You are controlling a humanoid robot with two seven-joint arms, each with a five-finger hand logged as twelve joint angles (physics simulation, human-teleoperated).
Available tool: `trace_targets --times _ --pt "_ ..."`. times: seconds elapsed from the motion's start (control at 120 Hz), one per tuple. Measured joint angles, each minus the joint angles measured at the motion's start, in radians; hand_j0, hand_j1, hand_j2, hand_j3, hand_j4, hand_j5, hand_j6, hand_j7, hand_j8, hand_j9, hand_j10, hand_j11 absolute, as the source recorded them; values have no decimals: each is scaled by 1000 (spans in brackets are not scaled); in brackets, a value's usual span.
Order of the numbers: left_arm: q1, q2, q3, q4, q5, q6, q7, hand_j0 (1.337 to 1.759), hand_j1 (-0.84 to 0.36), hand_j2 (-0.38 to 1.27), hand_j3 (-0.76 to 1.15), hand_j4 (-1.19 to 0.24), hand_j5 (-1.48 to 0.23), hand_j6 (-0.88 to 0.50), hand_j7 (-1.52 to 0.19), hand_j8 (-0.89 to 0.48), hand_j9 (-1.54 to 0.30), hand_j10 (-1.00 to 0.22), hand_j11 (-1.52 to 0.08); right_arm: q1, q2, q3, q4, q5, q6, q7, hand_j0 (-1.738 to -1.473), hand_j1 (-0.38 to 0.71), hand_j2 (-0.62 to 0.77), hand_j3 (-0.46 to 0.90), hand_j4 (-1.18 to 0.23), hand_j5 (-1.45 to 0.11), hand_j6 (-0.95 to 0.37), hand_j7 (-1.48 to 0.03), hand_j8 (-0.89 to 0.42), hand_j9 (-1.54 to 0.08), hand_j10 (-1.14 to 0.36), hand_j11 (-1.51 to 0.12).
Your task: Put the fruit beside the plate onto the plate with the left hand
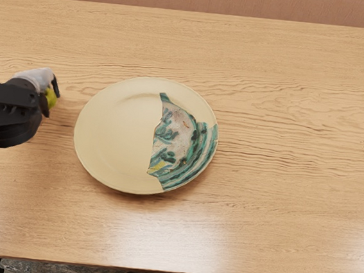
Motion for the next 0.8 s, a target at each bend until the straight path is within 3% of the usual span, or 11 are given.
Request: trace_targets --times 0.358,0.4,0.467,0.667,0.708,0.8 --pt "-179 34 0 -243 -33 30 -2 1644 -445 472 8 -420 -1308 -137 -1202 -184 -1152 -614 -1170 0 0 0 0 0 0 0 -1658 -322 -5 0 -23 -29 -23 -29 -23 -29 -23 -29" --pt "-182 30 0 -263 -38 37 -2 1644 -370 300 6 -443 -1300 -169 -1199 -205 -1160 -608 -1173 0 0 0 0 0 0 0 -1658 -322 -5 0 -23 -29 -23 -29 -23 -29 -23 -29" --pt "-212 19 -3 -293 -57 45 -1 1646 -381 389 5 -476 -1287 -188 -1203 -202 -1158 -641 -1169 0 0 0 0 0 0 0 -1658 -322 -5 0 -23 -29 -23 -29 -23 -29 -23 -29" --pt "-288 -151 -8 -336 -172 68 -1 1650 -425 465 2 -458 -1280 -162 -1194 -194 -1161 -635 -1163 1 0 0 0 0 0 0 -1658 -322 -5 0 -23 -29 -23 -29 -23 -29 -23 -29" --pt "-292 -162 -8 -338 -193 75 -2 1650 -364 337 1 -471 -1290 -165 -1198 -207 -1161 -663 -1162 2 0 0 0 0 0 0 -1658 -322 -5 0 -23 -29 -23 -29 -23 -29 -22 -29" --pt "-293 -171 -8 -340 -219 87 -1 1650 -390 425 1 -496 -1274 -189 -1180 -232 -1165 -679 -1163 4 0 0 0 0 0 0 -1658 -322 -4 0 -23 -29 -23 -29 -23 -29 -22 -29"
